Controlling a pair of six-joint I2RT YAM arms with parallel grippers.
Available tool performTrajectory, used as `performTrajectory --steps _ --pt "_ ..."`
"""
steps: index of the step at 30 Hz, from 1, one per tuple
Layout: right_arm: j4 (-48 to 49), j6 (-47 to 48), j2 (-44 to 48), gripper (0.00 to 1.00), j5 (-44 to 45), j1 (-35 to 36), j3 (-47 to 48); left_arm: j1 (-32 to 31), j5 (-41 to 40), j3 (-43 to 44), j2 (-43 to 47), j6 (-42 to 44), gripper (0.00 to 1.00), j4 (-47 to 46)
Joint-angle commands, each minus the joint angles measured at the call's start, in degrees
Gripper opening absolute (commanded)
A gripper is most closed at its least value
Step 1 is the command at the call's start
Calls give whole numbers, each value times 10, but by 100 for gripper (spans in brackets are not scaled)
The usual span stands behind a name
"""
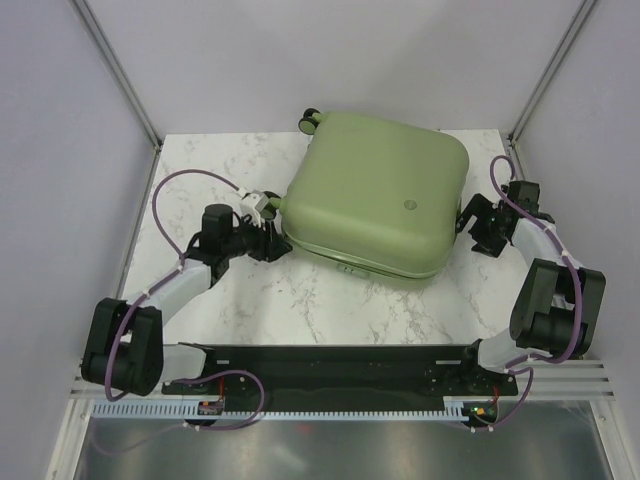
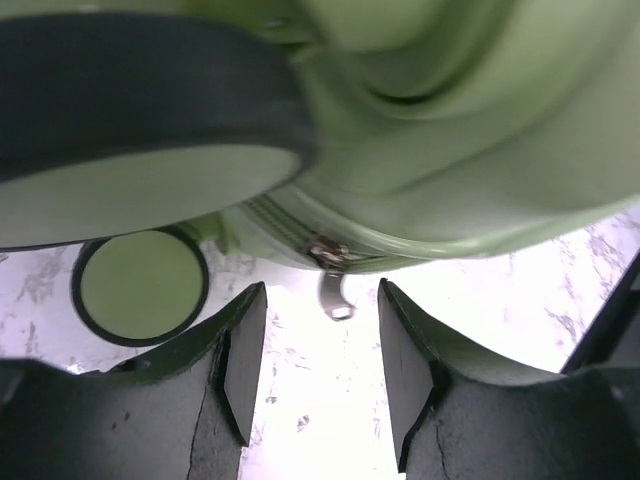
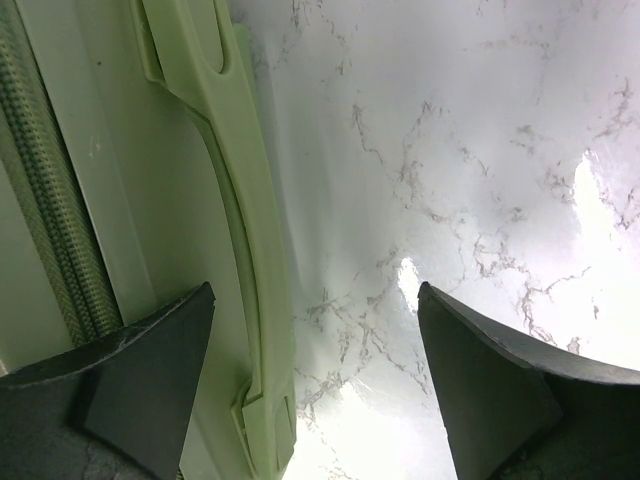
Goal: Pack the luggage
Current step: Zip the luggage at the center of the board.
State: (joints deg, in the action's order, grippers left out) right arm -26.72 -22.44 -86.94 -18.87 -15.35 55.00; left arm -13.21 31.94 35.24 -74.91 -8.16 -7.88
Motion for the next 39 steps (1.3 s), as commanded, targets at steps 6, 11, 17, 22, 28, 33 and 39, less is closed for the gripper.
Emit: performTrajectory --steps 6,11,17,22,28,33,39 --pt "-8 2 -12 91 -88 24 30 1 31 17 30 81 59 26" --pt "-8 3 -18 91 -93 23 38 2 39 40 -17 81 59 13" --pt "-8 9 -16 91 -95 24 41 2 36 50 -32 109 51 4" --pt "-8 7 -15 91 -94 24 39 1 50 47 -23 105 10 1" --pt "-10 -1 -15 91 -79 24 41 -4 54 33 19 100 2 5" --pt "-10 -13 -12 91 -59 24 41 -17 69 36 72 95 2 34" --pt "-10 -21 -11 91 -57 24 41 -60 44 28 120 116 2 100"
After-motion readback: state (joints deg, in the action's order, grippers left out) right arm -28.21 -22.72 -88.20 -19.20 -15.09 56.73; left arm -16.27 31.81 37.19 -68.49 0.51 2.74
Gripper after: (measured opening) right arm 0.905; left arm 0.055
